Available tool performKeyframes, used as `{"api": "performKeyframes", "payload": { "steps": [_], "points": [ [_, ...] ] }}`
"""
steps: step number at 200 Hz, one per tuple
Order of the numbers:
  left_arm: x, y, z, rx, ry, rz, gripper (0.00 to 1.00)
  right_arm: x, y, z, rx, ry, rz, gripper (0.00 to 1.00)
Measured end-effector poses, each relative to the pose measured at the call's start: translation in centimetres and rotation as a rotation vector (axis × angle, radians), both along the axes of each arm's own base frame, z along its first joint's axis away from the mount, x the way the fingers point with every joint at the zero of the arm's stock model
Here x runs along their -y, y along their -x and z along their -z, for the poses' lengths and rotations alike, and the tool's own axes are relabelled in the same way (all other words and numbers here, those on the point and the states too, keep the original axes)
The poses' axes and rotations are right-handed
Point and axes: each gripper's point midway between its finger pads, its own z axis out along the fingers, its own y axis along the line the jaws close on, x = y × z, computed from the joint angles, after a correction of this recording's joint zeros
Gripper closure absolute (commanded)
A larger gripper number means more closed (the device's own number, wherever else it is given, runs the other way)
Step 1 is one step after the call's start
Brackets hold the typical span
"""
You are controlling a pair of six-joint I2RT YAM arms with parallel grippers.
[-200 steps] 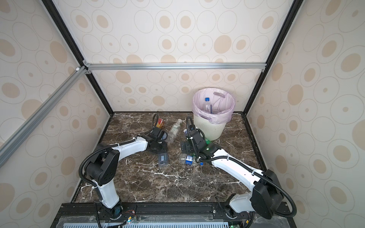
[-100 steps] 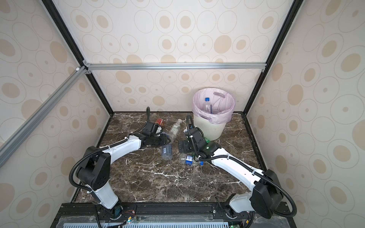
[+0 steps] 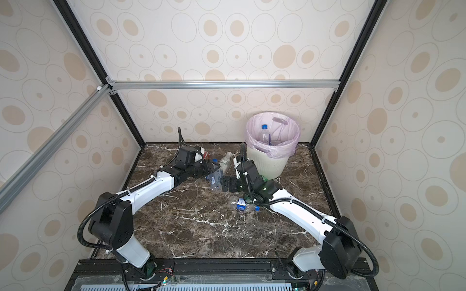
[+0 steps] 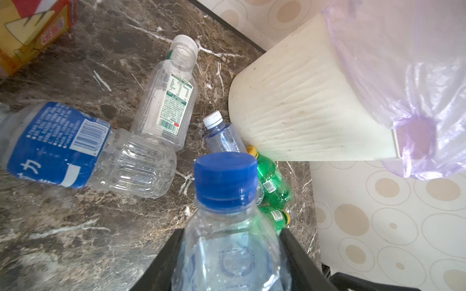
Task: Throw the plastic bottles in the bin
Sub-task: 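Grasp the Soda water bottle body with the right gripper while the left holds it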
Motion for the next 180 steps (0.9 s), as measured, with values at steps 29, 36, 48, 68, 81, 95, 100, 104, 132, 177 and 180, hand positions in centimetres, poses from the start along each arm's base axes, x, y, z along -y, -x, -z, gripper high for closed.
{"api": "performKeyframes", "payload": {
  "steps": [29, 36, 48, 68, 81, 95, 100, 104, 132, 177, 180],
  "points": [
    [0.3, -0.2, -0.7, 0.010, 0.033, -0.002, 0.46, -1.3, 0.0, -0.2, -0.005, -0.049, -0.018, 0.05],
    [0.4, -0.2, -1.0, 0.012, 0.042, -0.002, 0.46, -1.6, -0.1, 0.0, -0.009, -0.053, -0.021, 0.05],
    [0.6, -0.1, -1.4, 0.015, 0.059, 0.006, 0.46, -2.1, -0.2, 0.6, -0.021, -0.056, -0.028, 0.07],
    [0.9, 0.1, -2.2, 0.024, 0.087, 0.016, 0.46, -2.6, -0.2, 1.8, -0.048, -0.044, -0.035, 0.09],
    [1.0, 0.2, -2.7, 0.031, 0.100, 0.021, 0.45, -2.7, -0.3, 2.4, -0.059, -0.038, -0.034, 0.10],
    [1.0, 0.2, -3.2, 0.040, 0.109, 0.023, 0.45, -2.9, -0.3, 2.4, -0.058, -0.044, -0.036, 0.12],
    [1.0, 0.2, -3.4, 0.043, 0.113, 0.024, 0.45, -3.0, -0.4, 2.3, -0.057, -0.046, -0.037, 0.13],
    [1.0, 0.2, -3.4, 0.045, 0.115, 0.025, 0.45, -3.0, -0.4, 2.3, -0.056, -0.048, -0.038, 0.14],
    [1.1, 0.3, -4.5, 0.066, 0.142, 0.027, 0.44, -3.8, -0.9, 1.9, -0.046, -0.066, -0.045, 0.21],
    [1.3, 0.6, -4.9, 0.073, 0.165, 0.035, 0.43, -4.8, -1.2, 2.3, -0.062, -0.087, -0.060, 0.36],
    [1.3, 0.6, -4.9, 0.072, 0.165, 0.035, 0.43, -4.8, -1.3, 2.3, -0.062, -0.087, -0.060, 0.37]
  ]
}}
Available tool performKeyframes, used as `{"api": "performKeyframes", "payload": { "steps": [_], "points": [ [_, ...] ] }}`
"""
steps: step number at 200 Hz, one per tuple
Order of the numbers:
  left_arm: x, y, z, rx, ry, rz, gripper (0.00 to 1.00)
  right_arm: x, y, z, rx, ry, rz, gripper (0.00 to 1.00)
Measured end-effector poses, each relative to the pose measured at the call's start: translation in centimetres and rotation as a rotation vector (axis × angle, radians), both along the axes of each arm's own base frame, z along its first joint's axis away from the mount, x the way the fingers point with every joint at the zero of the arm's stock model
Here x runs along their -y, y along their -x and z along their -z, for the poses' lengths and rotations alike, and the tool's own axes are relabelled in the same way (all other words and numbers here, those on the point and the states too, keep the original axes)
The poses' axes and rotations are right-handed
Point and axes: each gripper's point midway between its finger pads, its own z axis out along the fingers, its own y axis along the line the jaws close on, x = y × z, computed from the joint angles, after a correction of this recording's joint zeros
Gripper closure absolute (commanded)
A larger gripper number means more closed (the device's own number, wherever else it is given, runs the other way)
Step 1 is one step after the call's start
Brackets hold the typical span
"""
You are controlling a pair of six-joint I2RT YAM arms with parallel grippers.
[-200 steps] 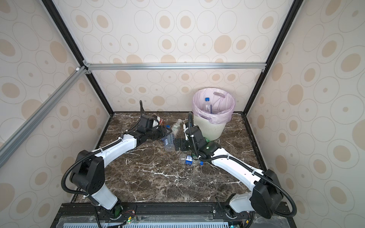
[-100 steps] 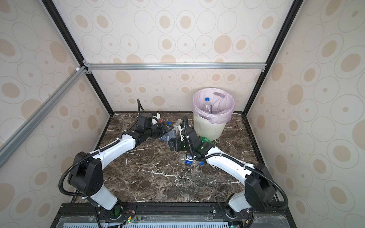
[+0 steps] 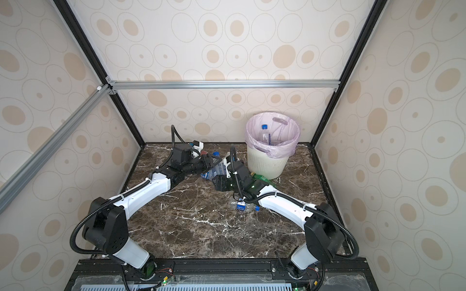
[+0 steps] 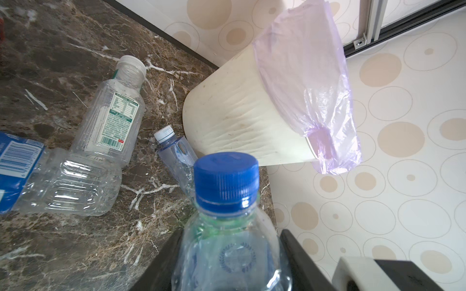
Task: Throw the plastic bottles in the bin
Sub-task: 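Grasp the Soda water bottle body with the right gripper while the left holds it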
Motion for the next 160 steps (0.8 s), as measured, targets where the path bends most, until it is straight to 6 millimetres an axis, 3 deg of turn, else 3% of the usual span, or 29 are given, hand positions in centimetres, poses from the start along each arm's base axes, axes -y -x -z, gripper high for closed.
{"api": "performKeyframes", "payload": {
  "steps": [32, 74, 125, 160],
  "points": [
    [0.1, 0.0, -0.2, 0.004, 0.004, 0.004, 0.40, -0.1, 0.0, -0.2, -0.003, -0.007, 0.001, 0.50],
    [0.0, 0.1, -0.2, 0.002, 0.001, 0.002, 0.26, 0.2, 0.0, 0.1, -0.005, 0.012, 0.012, 0.56],
    [-0.8, 0.1, -1.0, 0.014, -0.008, -0.014, 0.01, 1.2, 0.0, 0.3, -0.008, 0.074, 0.035, 0.57],
    [-1.9, -0.1, -3.0, 0.059, -0.024, -0.035, 0.01, 2.2, -0.4, -1.8, 0.037, 0.118, 0.058, 0.57]
  ]
}}
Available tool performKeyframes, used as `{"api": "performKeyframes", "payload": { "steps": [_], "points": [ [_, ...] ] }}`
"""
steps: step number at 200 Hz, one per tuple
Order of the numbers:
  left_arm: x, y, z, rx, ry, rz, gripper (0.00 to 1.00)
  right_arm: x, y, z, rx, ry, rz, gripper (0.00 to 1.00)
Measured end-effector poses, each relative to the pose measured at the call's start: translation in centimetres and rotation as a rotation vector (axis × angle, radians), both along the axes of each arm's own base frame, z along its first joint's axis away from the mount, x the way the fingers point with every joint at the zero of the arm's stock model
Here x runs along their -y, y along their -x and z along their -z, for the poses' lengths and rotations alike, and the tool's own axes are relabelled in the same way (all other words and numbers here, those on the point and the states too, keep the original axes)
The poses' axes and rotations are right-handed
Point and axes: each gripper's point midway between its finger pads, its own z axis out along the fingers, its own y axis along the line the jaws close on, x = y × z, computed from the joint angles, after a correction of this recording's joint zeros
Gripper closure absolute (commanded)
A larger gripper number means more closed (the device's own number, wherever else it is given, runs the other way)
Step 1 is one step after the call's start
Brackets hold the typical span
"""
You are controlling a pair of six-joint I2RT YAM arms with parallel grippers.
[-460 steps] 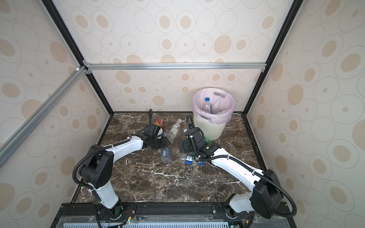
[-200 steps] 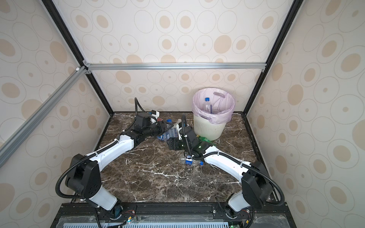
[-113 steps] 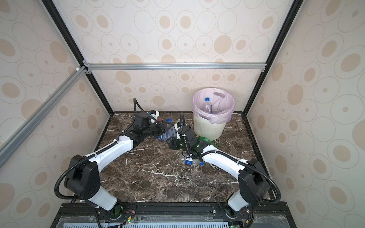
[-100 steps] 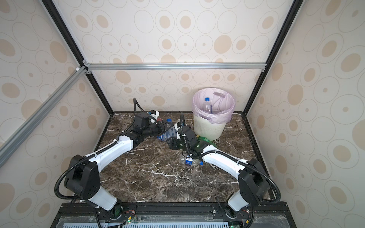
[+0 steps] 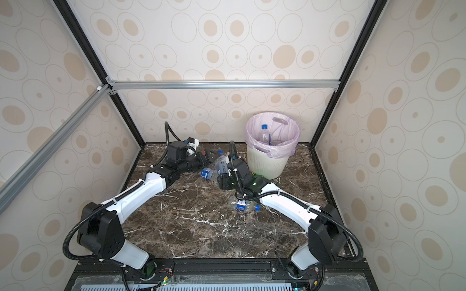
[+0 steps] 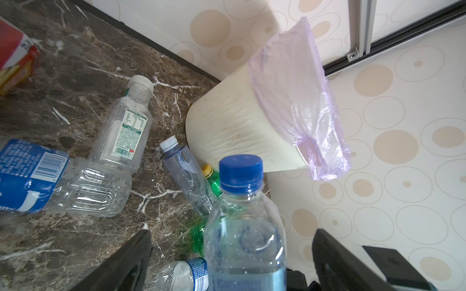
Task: Throw the plastic bottles in the bin
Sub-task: 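Grasp the Soda water bottle body with the right gripper while the left holds it, then raise the Soda water bottle over the bin with the right gripper while the left releases, then open the right gripper above the bin to drop the bottle while the left lowers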
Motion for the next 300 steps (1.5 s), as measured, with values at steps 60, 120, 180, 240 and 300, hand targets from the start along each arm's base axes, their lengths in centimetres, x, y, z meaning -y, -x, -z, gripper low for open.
{"api": "performKeyframes", "payload": {
  "steps": [60, 120, 180, 240, 300],
  "points": [
    [-0.3, 0.7, -6.4, 0.194, -0.012, 0.033, 0.01, 3.2, -1.8, -7.9, 0.160, 0.076, 0.061, 0.58],
    [3.4, 3.4, -11.8, 0.400, -0.027, 0.151, 0.01, 10.8, -4.5, -20.2, 0.393, 0.172, 0.246, 0.58],
    [8.1, 6.7, -17.2, 0.614, -0.019, 0.281, 0.01, 16.6, -3.1, -30.6, 0.627, 0.263, 0.398, 0.60],
    [9.8, 4.4, -17.5, 0.662, -0.057, 0.286, 0.01, 24.8, -10.0, -26.6, 0.481, 0.344, 0.589, 0.39],
    [9.4, 1.7, -14.4, 0.652, -0.219, 0.219, 0.01, 24.8, -15.8, -14.9, 0.175, 0.419, 0.545, 0.00]
  ]
}}
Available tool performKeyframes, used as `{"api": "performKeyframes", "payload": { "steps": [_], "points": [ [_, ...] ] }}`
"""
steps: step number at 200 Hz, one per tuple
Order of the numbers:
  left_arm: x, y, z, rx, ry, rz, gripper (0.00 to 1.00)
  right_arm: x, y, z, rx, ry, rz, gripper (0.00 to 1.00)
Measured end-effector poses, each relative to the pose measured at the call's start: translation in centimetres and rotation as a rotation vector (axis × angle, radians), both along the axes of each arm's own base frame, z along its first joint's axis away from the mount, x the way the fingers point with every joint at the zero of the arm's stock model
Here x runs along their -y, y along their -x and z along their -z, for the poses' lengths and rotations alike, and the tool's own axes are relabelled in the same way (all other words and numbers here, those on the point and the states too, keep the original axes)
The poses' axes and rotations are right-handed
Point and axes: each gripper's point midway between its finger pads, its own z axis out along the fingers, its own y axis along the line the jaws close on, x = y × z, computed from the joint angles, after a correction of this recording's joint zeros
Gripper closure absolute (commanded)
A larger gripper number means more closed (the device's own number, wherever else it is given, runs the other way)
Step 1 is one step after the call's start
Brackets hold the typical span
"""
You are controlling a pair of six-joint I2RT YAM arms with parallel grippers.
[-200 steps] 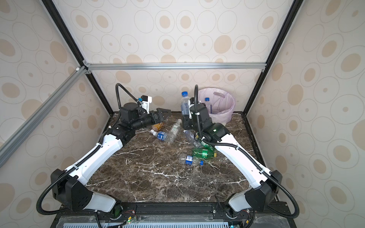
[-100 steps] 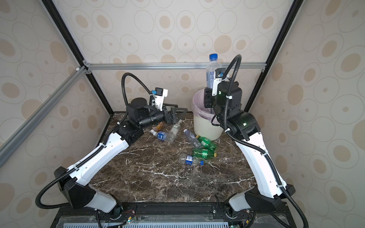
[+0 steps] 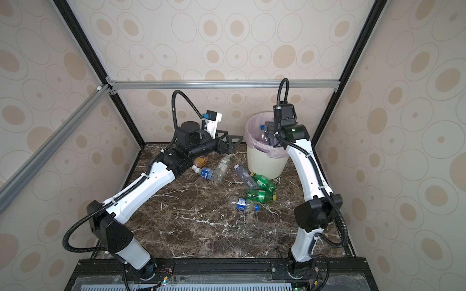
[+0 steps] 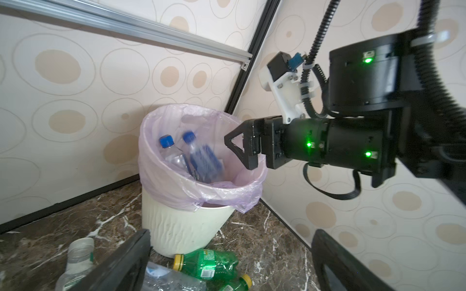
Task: Throw the plastic bottles in the bin
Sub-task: 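Open the right gripper above the bin to drop the bottle while the left lowers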
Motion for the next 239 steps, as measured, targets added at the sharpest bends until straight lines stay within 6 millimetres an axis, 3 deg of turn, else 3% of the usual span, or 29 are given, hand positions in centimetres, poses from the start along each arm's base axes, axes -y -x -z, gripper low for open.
{"api": "performKeyframes", "payload": {
  "steps": [67, 123, 138, 157, 173, 193, 217, 239],
  "points": [
    [-2.9, -2.7, 1.5, 0.066, -0.156, -0.210, 0.01, 0.0, 3.7, -6.9, 0.167, -0.090, -0.025, 0.00],
    [-4.6, -4.0, 2.1, 0.099, -0.228, -0.300, 0.01, -0.7, 4.0, -6.1, 0.151, -0.122, -0.058, 0.00],
    [-6.3, -4.9, 2.8, 0.106, -0.237, -0.380, 0.01, -1.8, 4.2, -5.8, 0.153, -0.143, -0.097, 0.00],
    [-8.9, -5.7, 5.3, 0.081, -0.282, -0.492, 0.01, -3.9, 4.7, -5.3, 0.141, -0.154, -0.155, 0.00],
    [-11.4, -6.7, 7.3, 0.033, -0.323, -0.587, 0.01, -6.5, 5.3, -5.0, 0.135, -0.158, -0.221, 0.00],
    [-13.8, -7.7, 8.3, -0.027, -0.351, -0.668, 0.01, -9.2, 6.0, -4.3, 0.121, -0.157, -0.286, 0.00],
    [-16.0, -9.1, 8.9, -0.093, -0.357, -0.720, 0.01, -12.4, 7.0, -2.7, 0.088, -0.142, -0.365, 0.00],
    [-18.1, -10.0, 11.0, -0.178, -0.376, -0.754, 0.01, -14.7, 7.8, -0.8, 0.050, -0.128, -0.421, 0.00]
  ]
}}
